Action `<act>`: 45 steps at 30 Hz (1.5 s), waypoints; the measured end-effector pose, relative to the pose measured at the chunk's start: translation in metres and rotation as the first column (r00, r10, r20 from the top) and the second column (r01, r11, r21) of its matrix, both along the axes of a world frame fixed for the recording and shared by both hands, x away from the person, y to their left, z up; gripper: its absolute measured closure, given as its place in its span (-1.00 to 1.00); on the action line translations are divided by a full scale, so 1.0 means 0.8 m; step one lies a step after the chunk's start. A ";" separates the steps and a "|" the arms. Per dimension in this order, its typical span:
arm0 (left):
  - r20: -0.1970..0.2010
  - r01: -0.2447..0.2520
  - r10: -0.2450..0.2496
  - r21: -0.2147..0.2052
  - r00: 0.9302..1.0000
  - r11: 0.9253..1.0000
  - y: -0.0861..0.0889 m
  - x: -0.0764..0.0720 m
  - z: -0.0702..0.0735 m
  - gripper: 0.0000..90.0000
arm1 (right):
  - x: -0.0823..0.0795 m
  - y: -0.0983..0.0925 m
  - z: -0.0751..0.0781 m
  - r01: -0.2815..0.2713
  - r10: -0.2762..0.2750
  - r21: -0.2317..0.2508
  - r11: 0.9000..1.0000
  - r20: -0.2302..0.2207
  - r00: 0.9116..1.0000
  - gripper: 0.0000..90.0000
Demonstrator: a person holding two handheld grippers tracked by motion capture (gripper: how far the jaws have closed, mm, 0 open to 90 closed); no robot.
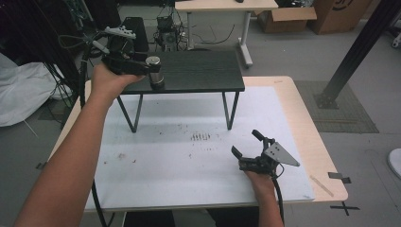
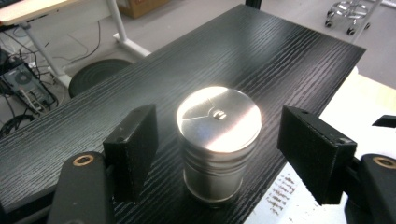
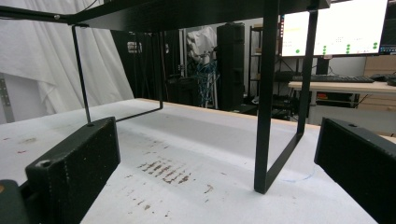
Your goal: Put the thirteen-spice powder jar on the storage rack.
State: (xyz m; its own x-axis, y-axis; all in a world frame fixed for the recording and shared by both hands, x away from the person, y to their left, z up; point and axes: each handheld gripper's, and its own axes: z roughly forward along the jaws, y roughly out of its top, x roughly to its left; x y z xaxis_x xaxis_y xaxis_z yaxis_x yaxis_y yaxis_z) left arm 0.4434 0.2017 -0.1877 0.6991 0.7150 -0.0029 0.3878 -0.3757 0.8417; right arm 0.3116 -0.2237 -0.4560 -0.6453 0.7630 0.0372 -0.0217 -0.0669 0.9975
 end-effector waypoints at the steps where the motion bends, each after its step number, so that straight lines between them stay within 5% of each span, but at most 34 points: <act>1: 0.004 0.000 0.000 -0.004 1.000 1.000 0.001 -0.001 0.000 -0.36 | 0.000 0.000 0.000 -0.001 0.001 -0.002 1.000 0.000 1.000 -1.00; 14: 0.050 0.004 0.002 -0.103 0.999 0.995 0.027 -0.024 -0.003 -0.46 | 0.000 0.000 0.000 -0.003 0.003 0.000 1.000 -0.003 1.000 -1.00; 29: 0.118 0.010 0.009 -0.164 0.993 0.986 0.049 -0.053 -0.005 -0.58 | 0.001 0.000 0.000 -0.004 0.004 0.003 1.000 -0.001 1.000 -1.00; 40: 0.203 0.004 0.040 -0.208 0.978 0.978 0.052 -0.076 -0.014 -0.80 | 0.000 0.000 0.000 -0.005 0.005 0.003 1.000 0.002 1.000 -1.00; 45: 0.265 0.009 0.049 -0.213 0.963 0.977 0.052 -0.088 -0.018 -0.90 | 0.000 -0.001 0.000 -0.005 0.005 0.005 1.000 0.002 1.000 -1.00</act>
